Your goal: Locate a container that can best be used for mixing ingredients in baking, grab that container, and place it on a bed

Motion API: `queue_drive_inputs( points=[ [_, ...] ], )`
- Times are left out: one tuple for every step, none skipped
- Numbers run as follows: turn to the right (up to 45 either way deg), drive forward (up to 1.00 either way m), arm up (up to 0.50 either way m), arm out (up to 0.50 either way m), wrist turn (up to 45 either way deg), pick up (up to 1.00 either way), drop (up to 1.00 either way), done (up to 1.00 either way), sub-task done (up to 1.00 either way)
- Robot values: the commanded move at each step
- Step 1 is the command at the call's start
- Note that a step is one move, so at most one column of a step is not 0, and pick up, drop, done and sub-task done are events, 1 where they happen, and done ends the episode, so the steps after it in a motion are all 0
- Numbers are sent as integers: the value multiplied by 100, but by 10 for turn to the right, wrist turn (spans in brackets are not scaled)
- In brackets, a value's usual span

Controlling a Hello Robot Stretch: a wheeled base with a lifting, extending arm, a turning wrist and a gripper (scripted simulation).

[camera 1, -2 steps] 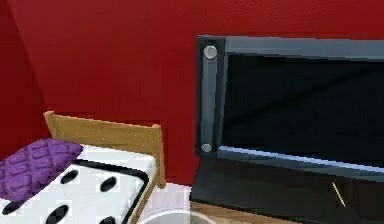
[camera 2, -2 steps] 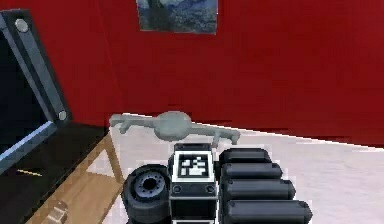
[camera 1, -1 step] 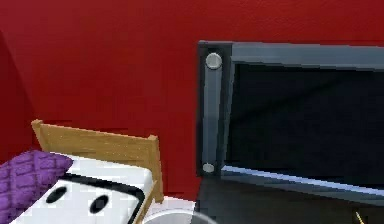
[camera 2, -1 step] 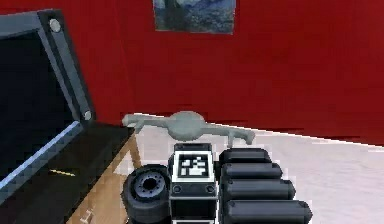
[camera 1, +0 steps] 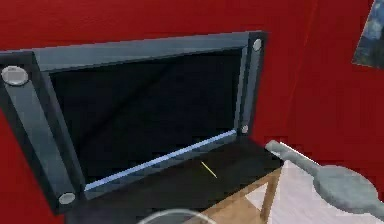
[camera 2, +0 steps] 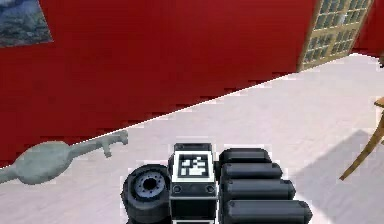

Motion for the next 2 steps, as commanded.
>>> queue_drive_inputs(
  points=[
    [450,0,0,0,0,0,0,0,0],
    [450,0,0,0,0,0,0,0,0]
  ],
)
